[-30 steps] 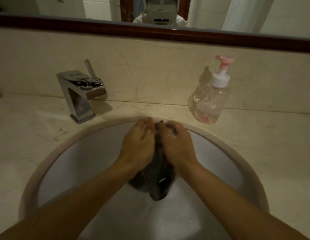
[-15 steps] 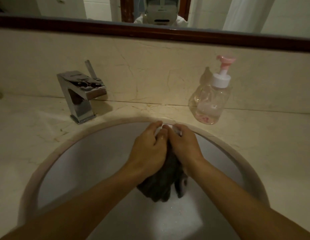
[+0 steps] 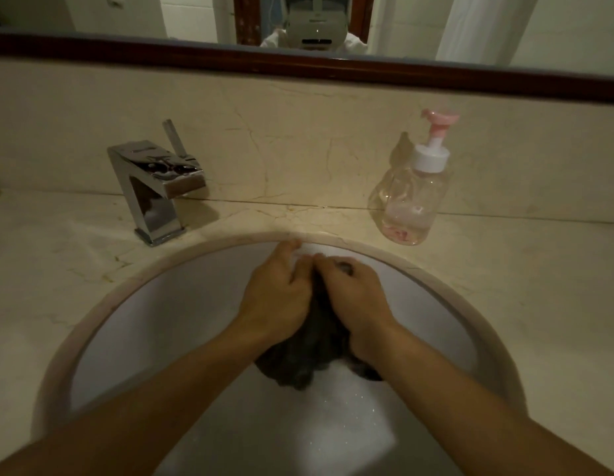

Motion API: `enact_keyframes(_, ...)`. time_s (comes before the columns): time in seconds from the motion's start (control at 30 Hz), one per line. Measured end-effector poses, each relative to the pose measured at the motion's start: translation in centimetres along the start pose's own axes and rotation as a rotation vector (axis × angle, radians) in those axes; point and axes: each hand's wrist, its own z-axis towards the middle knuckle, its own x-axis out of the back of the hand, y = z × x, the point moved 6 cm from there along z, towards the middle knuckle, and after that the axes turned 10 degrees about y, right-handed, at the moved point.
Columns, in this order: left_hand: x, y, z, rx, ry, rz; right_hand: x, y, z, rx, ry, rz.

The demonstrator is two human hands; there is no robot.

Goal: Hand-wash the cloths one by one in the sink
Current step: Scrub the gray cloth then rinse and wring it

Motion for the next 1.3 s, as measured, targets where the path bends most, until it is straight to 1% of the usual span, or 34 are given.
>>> enact_keyframes(0.07,1.3,-1.6,1.1,0.078,0.025,0.06,-1.9,-0.1,-2.0,0.058,-0.043,-0.016)
enact_keyframes(0.13,2.5,-2.5,1.5,0.112,0.076,0.05,-3.0,-0.2,-2.7,0.114,-0.055,-0.033)
enact_keyframes(0.2,2.4,-1.8,1.0,0.072,0.067,0.014,-2.3,-0.4,-1.8,0.115,-0.016,-0.059)
enact_keyframes(0.27,1.1,-0.4,-0.3,-0.018,0.007,0.006,-0.8,-0.6,-0.4,0.093,0.024,-0.13)
enact_keyframes(0.33,-0.1,0.6,-1.5,-0.089,-0.016,0.002,0.4,-0.3,0.5,0.049,0.052,-0.17)
enact_keyframes(0.37,-0.3,0.7,-1.7,-0.091,-0.014,-0.002,0.6,0.0,0.5,0.014,0.041,-0.162)
enact_keyframes(0.43,0.5,-0.1,-1.1,-0.022,0.0,0.014,-0.1,0.5,-0.5,-0.037,-0.005,-0.125)
enact_keyframes(0.47,1.2,-0.8,-0.4,0.031,0.016,0.032,-0.9,0.4,-1.4,-0.031,-0.029,-0.099)
enact_keyframes(0.53,2.8,-2.2,0.9,0.125,0.058,0.027,-2.7,0.0,-2.7,0.069,-0.067,-0.094)
enact_keyframes(0.6,3.4,-2.4,1.0,0.154,0.09,-0.012,-3.4,-0.6,-2.7,0.162,-0.024,-0.106)
enact_keyframes(0.67,2.5,-1.5,0.2,0.103,0.051,-0.05,-2.2,-0.4,-1.0,0.174,0.044,-0.159)
enact_keyframes(0.7,1.7,-0.9,-0.2,0.064,0.011,-0.058,-1.1,-0.4,0.3,0.17,0.051,-0.213)
enact_keyframes(0.73,0.8,-0.3,-0.5,0.034,-0.038,-0.057,-0.2,-0.1,1.7,0.145,0.027,-0.288)
enact_keyframes(0.77,-0.3,-0.1,-0.6,0.022,-0.095,-0.036,0.4,0.5,2.8,0.091,-0.049,-0.378)
enact_keyframes(0.8,-1.2,-0.3,-0.5,0.022,-0.154,0.032,0.6,1.6,3.8,0.037,-0.144,-0.523)
enact_keyframes(0.83,-1.9,-0.8,-0.3,0.006,-0.209,0.157,0.8,2.7,4.4,0.024,-0.227,-0.706)
enact_keyframes(0.9,-2.2,-2.7,-0.1,-0.06,-0.272,0.463,1.0,4.1,4.9,0.132,-0.286,-1.068)
enact_keyframes(0.93,-1.9,-3.9,0.1,-0.086,-0.278,0.59,1.1,4.4,5.0,0.181,-0.275,-1.152)
enact_keyframes(1.0,-0.7,-5.5,0.8,-0.124,-0.238,0.797,1.1,4.2,4.9,0.277,-0.255,-1.195)
enact_keyframes(1.03,0.0,-5.4,1.1,-0.161,-0.201,0.866,0.8,3.7,4.4,0.332,-0.29,-1.195)
enact_keyframes(1.07,0.4,-5.2,1.5,-0.208,-0.165,0.873,0.2,3.3,4.0,0.387,-0.369,-1.194)
enact_keyframes(1.1,0.6,-4.7,1.6,-0.239,-0.168,0.816,-0.3,3.1,3.1,0.394,-0.492,-1.182)
enact_keyframes(1.13,0.3,-4.3,1.5,-0.25,-0.235,0.736,-0.8,3.5,2.2,0.339,-0.63,-1.166)
enact_keyframes(1.17,-0.5,-4.1,1.1,-0.247,-0.362,0.713,-1.0,4.4,1.4,0.252,-0.751,-1.177)
enact_keyframes(1.2,-1.6,-4.5,0.4,-0.245,-0.502,0.736,-1.1,5.3,0.8,0.188,-0.827,-1.223)
enact_keyframes(1.23,-2.5,-5.5,-0.4,-0.222,-0.637,0.81,-1.1,6.0,0.6,0.168,-0.843,-1.305)
enact_keyframes(1.27,-3.1,-6.6,-0.9,-0.204,-0.723,0.886,-1.0,6.6,0.7,0.199,-0.798,-1.394)
enact_keyframes(1.3,-3.3,-7.7,-1.1,-0.18,-0.755,0.963,-1.0,7.0,1.0,0.266,-0.73,-1.475)
